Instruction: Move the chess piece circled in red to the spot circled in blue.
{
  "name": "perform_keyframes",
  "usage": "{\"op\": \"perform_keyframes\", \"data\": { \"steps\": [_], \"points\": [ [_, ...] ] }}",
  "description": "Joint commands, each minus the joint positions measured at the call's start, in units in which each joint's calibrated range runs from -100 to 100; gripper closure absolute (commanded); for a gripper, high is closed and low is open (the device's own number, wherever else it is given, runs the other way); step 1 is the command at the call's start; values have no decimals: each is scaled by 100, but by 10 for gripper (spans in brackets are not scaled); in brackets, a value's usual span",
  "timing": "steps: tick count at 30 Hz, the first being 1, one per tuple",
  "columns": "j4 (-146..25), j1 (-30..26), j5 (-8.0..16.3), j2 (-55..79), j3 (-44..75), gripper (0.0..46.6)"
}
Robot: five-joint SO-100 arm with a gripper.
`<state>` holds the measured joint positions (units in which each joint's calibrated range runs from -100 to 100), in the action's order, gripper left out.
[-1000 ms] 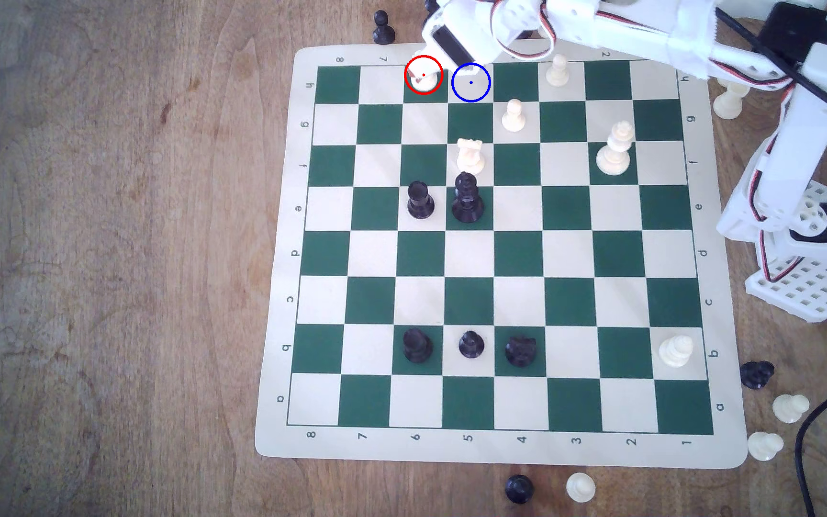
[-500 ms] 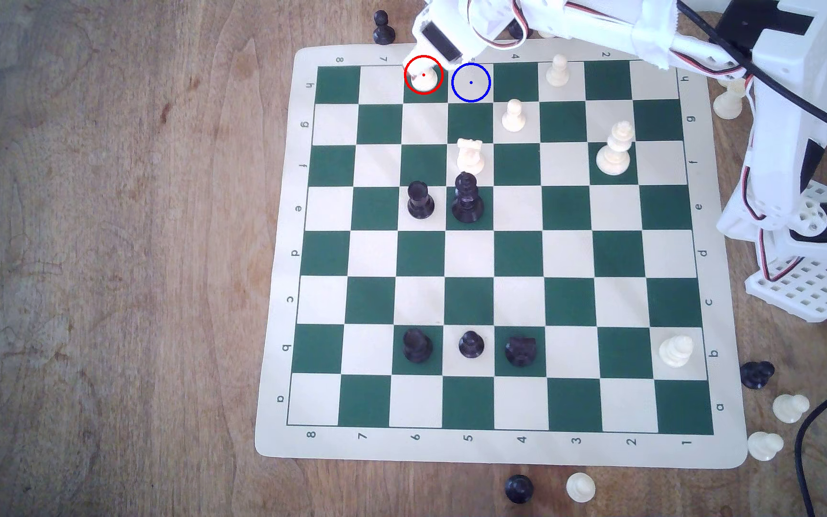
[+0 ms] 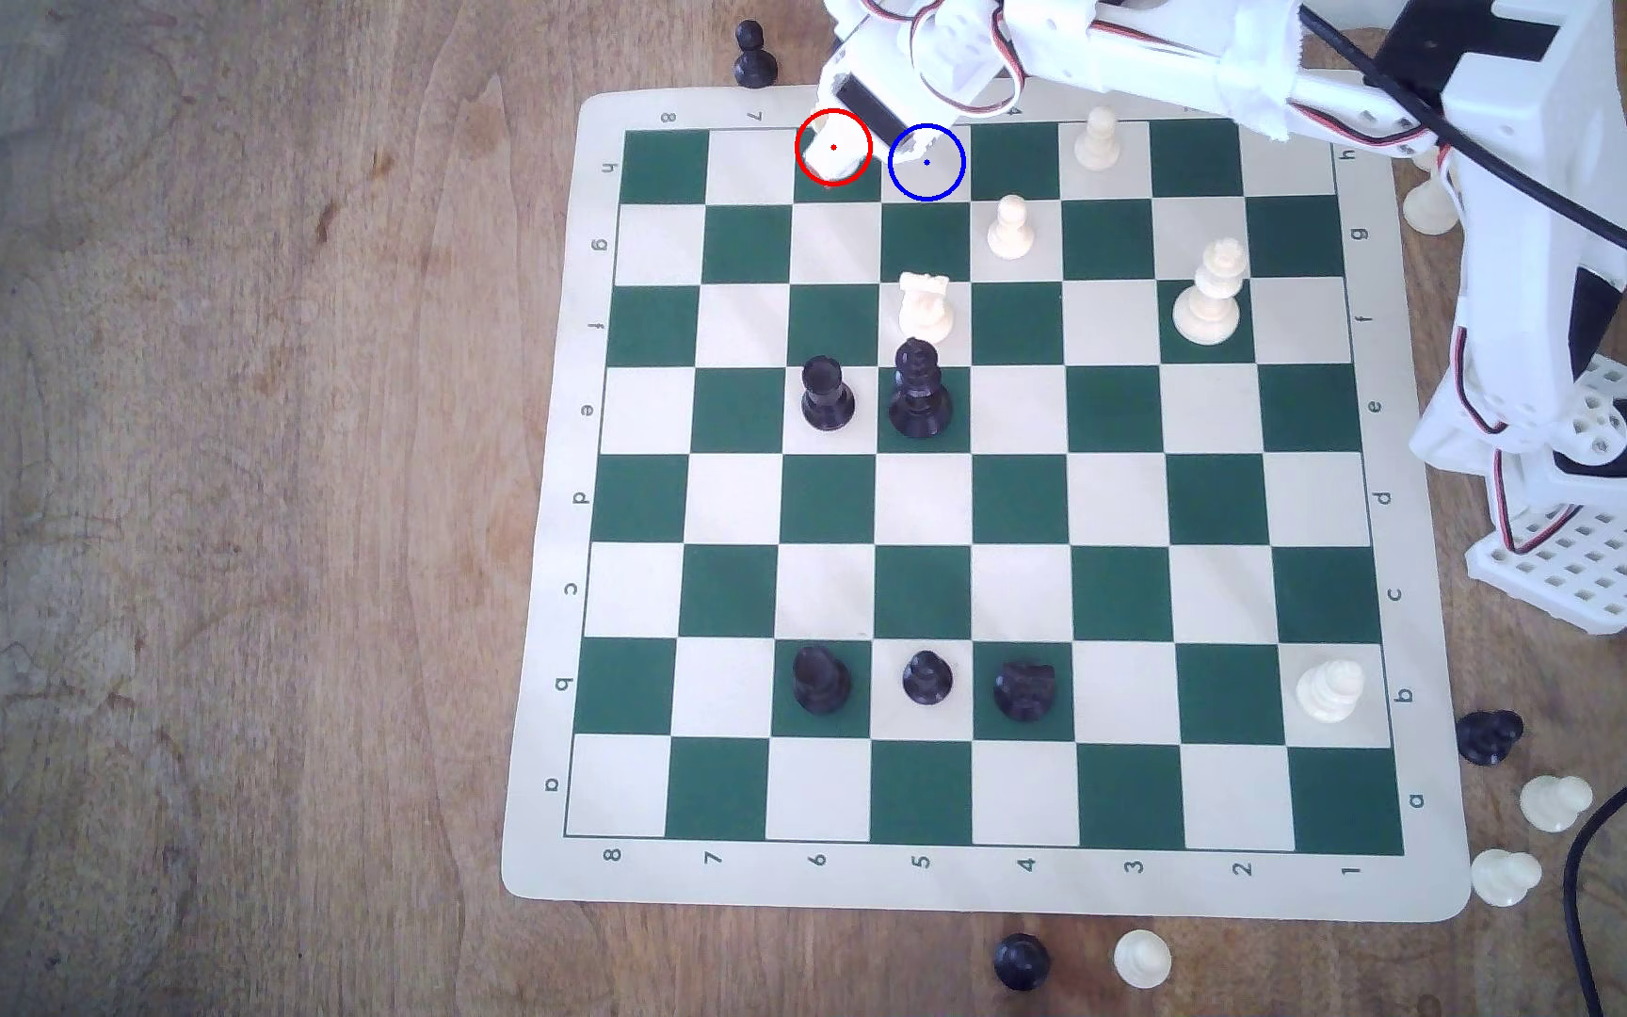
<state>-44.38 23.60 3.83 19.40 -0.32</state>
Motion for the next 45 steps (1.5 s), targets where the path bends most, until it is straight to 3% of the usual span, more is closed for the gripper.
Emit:
{"op": "perform_keyframes", "data": {
  "steps": [1,25,39,45],
  "points": [
    [196,-9,-15,-182,648,288],
    [237,-127,10,-233,594,319],
    [163,-189,-29,-259,639,460],
    [261,-135,-39,-471,648,464]
  ]
}}
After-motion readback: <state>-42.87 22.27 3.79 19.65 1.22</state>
